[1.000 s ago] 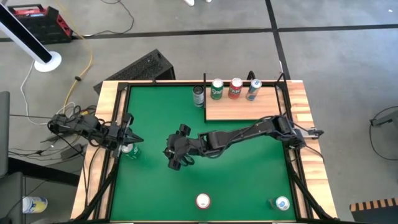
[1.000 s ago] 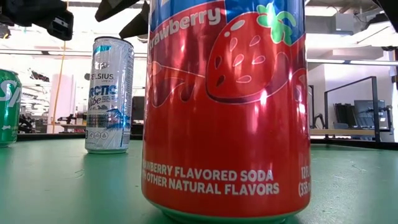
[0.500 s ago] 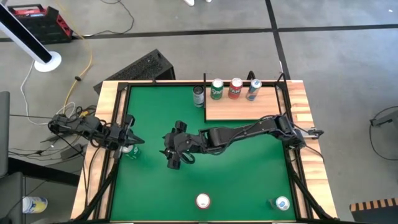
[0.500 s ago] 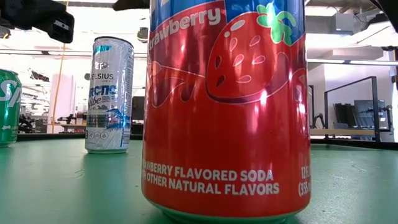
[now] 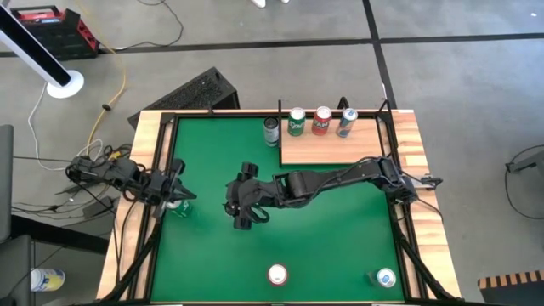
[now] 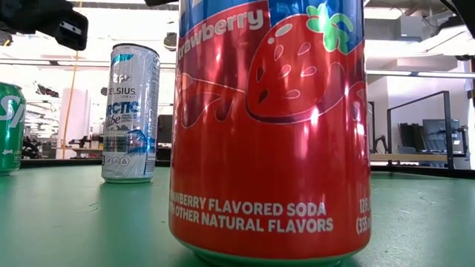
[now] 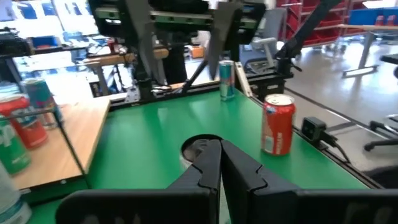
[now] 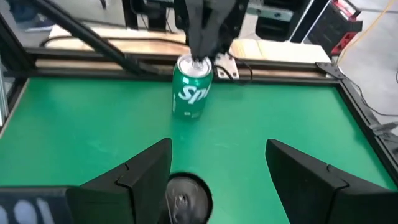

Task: Place canned beverage on shelf
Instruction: Put the bottom white and blue soda can on the shelf

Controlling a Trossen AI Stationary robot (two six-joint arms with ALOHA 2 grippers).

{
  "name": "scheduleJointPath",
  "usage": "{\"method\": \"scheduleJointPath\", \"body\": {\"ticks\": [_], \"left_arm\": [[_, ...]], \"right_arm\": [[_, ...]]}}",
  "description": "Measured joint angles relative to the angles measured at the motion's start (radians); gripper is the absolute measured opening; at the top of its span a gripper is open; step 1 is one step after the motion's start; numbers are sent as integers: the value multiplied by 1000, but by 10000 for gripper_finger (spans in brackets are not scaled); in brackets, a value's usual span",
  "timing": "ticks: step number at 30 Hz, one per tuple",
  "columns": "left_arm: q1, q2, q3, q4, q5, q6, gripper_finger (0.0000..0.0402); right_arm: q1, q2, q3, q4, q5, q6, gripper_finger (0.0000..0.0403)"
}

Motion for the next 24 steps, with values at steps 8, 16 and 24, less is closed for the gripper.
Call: {"method": "scheduleJointPath", "body": {"ticks": [8,16,24], "left_arm": [[0,-2,0,-17,51,32,0],[0,-2,0,-18,46,37,0],[0,-2,0,-22,37,36,0]], "right_arm": [[79,-36,-1,-163,98,-23,287],[107,-72,-47,-247,104,-42,287],[100,-99,-136,-229,130,-36,286]]}}
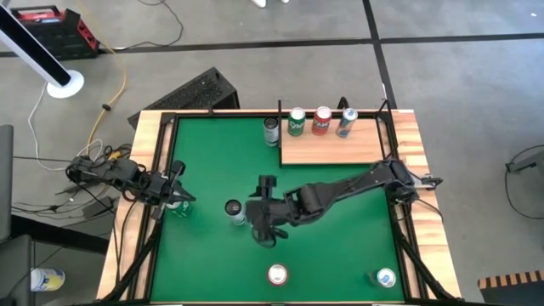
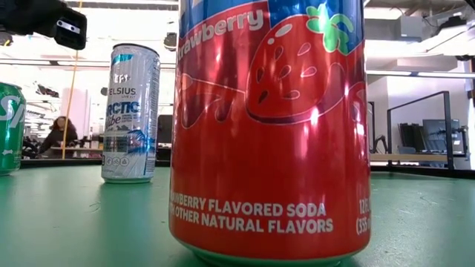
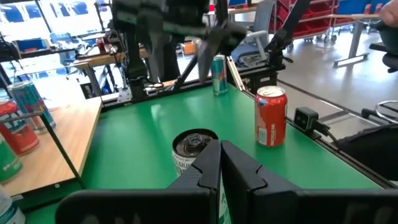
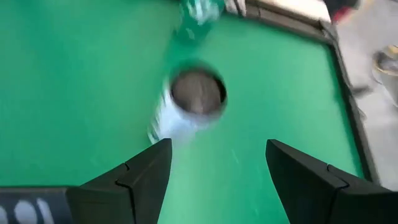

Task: Place canned beverage on shelf
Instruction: Put the bottom white and blue soda can on the shelf

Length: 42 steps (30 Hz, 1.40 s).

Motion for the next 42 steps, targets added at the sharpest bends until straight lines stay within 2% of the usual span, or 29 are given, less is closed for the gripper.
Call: {"method": "scheduleJointPath", "body": {"ticks": [1,5,10,14,16,20,22,26,31,33,38,42], "left_arm": [[0,0,0,-1,0,0,0],[0,0,0,-1,1,-1,0],[0,3,0,2,2,-1,0],[0,3,0,-2,-9,-2,0],[0,3,0,-3,-10,-4,0],[0,3,0,-3,-11,-5,0],[0,3,0,-4,-11,-5,0],[0,3,0,-3,-13,-5,0],[0,3,0,-3,-13,-5,0],[0,3,0,-3,-13,-8,0],[0,3,0,-3,-13,-10,0],[0,3,0,-2,-12,-10,0]], "right_arm": [[4,-14,-36,4,26,13,286],[12,-131,-244,202,43,51,286],[35,-273,-506,585,52,15,286],[34,-331,-679,855,48,35,286],[32,-333,-730,925,48,76,286],[42,-299,-736,938,44,123,286],[49,-269,-734,997,43,125,286],[45,-199,-729,1103,41,85,286],[11,-134,-665,1147,40,54,286],[0,-113,-641,1125,28,51,286],[-25,-94,-575,1067,-81,49,286],[-38,-95,-569,1039,-106,50,286]]}}
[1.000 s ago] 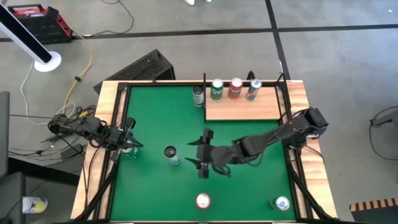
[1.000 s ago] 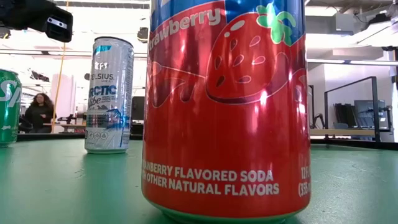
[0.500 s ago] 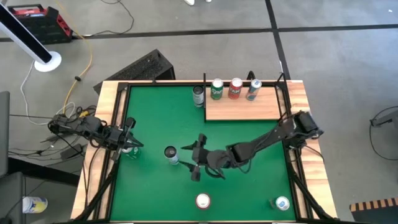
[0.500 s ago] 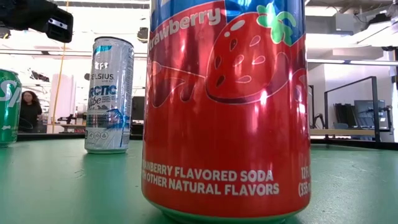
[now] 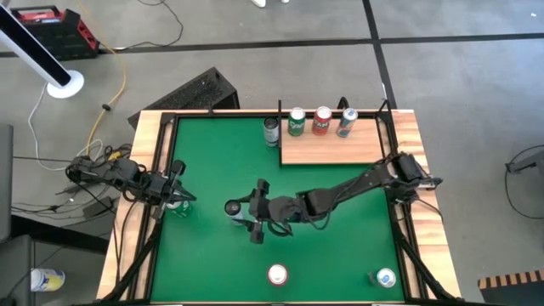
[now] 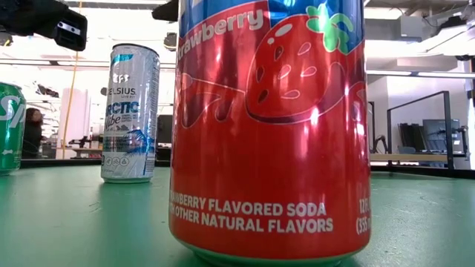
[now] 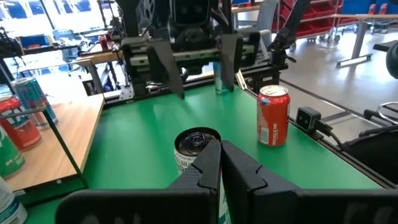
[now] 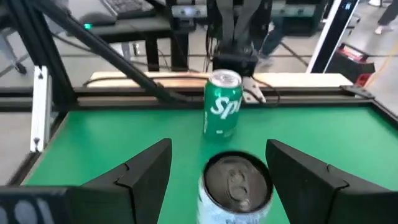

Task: Place canned beverage on shelf
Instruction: Put the bottom white and blue soda can on the shelf

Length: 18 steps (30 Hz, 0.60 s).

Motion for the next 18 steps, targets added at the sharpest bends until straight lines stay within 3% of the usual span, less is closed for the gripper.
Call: {"method": "scheduleJointPath", "body": {"ticks": [18], "left_arm": [[0,0,0,0,1,1,0]], "right_arm": [[-49,1,-1,81,-30,15,286]]}}
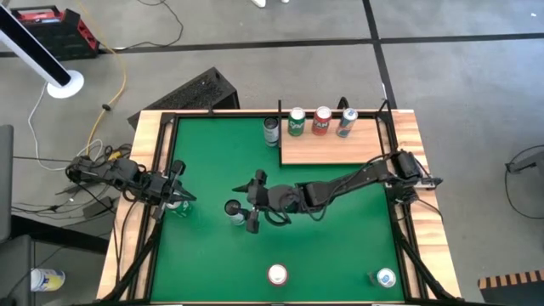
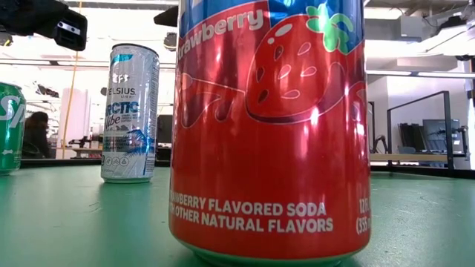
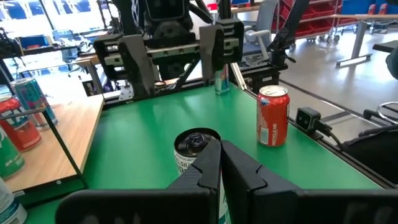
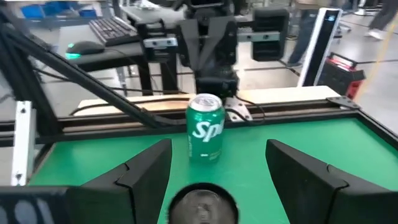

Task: Place canned beverage on shelf
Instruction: Put the bottom white and blue soda can on the shelf

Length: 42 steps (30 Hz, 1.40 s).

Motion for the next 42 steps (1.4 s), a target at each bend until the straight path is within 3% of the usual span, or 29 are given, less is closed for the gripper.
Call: {"method": "scheduleJointPath", "body": {"ticks": [9,12,15,19,21,23,27,39,42], "left_arm": [[0,0,0,0,0,0,0],[0,0,0,0,0,0,0],[0,0,0,0,0,0,0],[0,0,0,-1,0,0,0],[0,0,0,-1,0,0,0],[0,0,0,-1,0,-1,0],[0,0,0,-1,0,-1,0],[0,0,0,-1,0,-2,0],[0,0,0,-1,0,-2,0]], "right_arm": [[2,0,0,10,-33,-15,284],[2,0,0,5,-35,-21,262],[2,0,0,-6,-37,-30,198],[1,0,0,-13,-65,-55,49],[1,0,0,-6,-71,-68,21],[1,0,0,-5,-72,-64,34],[-1,0,0,-7,-86,-29,98],[-8,-1,0,-8,-89,45,362],[-7,-1,0,-9,-90,60,392]]}}
